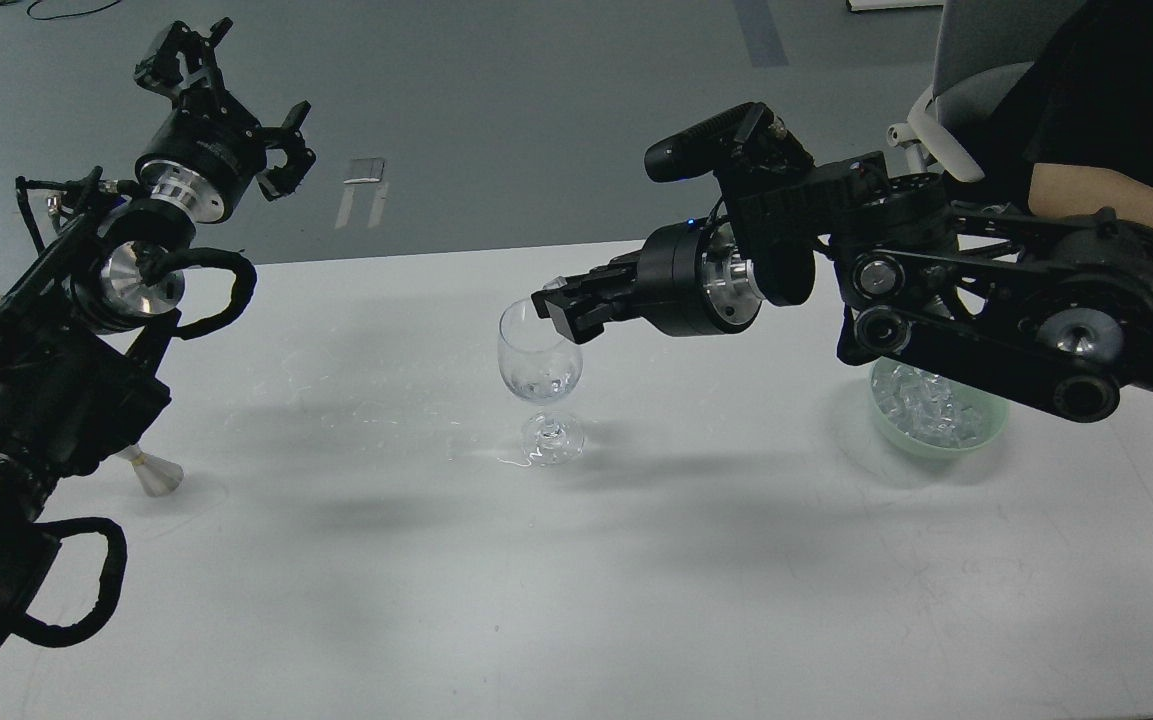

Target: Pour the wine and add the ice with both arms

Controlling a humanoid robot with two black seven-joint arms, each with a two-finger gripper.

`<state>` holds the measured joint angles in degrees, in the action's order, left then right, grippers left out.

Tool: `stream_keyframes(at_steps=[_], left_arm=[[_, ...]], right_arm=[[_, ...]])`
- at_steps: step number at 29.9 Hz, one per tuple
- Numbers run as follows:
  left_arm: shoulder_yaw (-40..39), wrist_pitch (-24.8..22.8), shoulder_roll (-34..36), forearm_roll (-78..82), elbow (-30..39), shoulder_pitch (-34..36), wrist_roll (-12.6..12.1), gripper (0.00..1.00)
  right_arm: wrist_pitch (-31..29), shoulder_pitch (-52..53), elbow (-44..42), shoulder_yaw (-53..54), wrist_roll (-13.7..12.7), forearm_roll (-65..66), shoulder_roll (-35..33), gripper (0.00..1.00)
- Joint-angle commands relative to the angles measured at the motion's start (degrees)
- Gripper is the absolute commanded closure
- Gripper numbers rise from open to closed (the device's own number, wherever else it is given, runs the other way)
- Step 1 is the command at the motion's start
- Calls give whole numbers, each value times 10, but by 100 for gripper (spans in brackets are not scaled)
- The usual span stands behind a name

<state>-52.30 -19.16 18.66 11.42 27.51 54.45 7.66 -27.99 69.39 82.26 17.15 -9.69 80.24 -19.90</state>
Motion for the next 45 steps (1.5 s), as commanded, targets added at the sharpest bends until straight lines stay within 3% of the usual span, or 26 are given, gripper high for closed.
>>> stream_keyframes(at_steps=[1, 22, 33, 45], left_arm=[[0, 0, -1, 0, 0, -1, 1, 2], [0, -1, 1, -1, 0, 1, 2, 2], [-1, -1, 1, -1, 0, 1, 3, 2], [-1, -1, 1, -1, 0, 0, 3, 2]], right_arm=[[0, -7, -1, -4, -6, 1, 2, 99], [0, -13, -49, -2, -7, 11, 48, 98], [0, -15, -62, -2, -7, 25, 60, 88], [0, -28, -65, -2, -16, 26, 65, 86]])
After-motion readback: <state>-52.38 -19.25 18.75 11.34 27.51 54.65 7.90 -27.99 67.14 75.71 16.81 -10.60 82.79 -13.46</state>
